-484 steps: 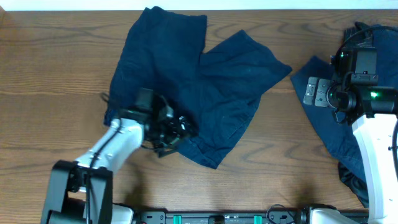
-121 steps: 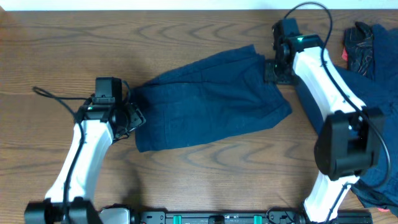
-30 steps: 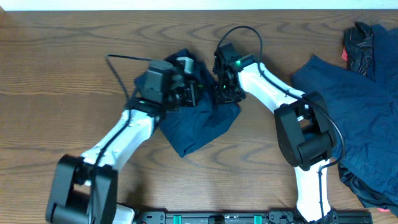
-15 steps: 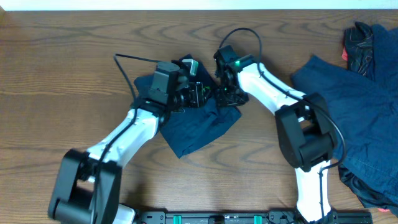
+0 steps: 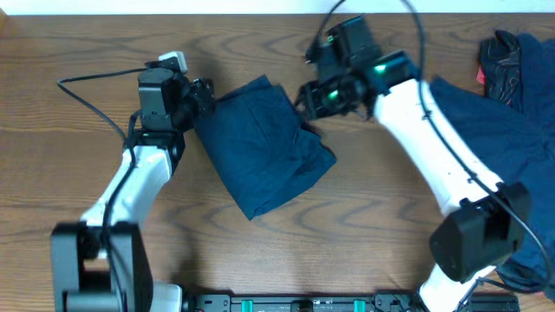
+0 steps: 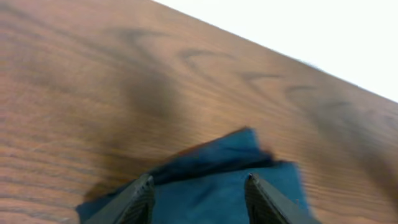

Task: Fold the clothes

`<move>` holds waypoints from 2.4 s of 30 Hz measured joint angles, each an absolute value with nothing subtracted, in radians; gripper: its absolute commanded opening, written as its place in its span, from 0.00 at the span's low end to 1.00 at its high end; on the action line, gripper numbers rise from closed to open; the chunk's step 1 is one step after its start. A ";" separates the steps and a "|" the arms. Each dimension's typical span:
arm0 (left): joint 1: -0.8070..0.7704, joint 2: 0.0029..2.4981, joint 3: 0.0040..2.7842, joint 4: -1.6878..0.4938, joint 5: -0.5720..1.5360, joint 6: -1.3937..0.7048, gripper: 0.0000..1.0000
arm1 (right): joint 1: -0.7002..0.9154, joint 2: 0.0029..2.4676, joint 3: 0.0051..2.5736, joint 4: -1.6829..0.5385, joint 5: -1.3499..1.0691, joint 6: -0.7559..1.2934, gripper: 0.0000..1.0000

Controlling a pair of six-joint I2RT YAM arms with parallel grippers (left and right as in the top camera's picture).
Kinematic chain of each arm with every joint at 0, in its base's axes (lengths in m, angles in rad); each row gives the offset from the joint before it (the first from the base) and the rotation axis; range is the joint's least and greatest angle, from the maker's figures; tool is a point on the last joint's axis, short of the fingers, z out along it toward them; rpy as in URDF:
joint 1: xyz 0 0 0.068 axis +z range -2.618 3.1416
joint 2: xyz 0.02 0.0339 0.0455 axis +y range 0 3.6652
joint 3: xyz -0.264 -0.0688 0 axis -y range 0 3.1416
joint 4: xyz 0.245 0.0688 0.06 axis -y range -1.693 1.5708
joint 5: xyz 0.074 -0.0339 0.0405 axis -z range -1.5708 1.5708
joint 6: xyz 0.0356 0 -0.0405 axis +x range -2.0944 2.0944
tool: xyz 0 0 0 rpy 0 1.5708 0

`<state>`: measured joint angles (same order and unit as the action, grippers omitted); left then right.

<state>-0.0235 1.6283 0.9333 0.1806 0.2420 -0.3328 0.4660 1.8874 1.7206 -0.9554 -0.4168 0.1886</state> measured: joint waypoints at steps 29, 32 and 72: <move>-0.015 1.810 0.998 -0.711 0.363 -0.320 0.06 | 0.586 2.254 1.736 -0.999 0.022 0.211 0.50; -0.016 1.795 0.978 -0.733 0.386 -0.316 0.08 | 0.550 2.257 1.769 -1.033 0.093 0.211 0.51; -0.284 1.786 0.977 -0.397 0.238 -0.310 0.39 | 0.384 1.774 1.851 -1.194 0.194 0.311 0.66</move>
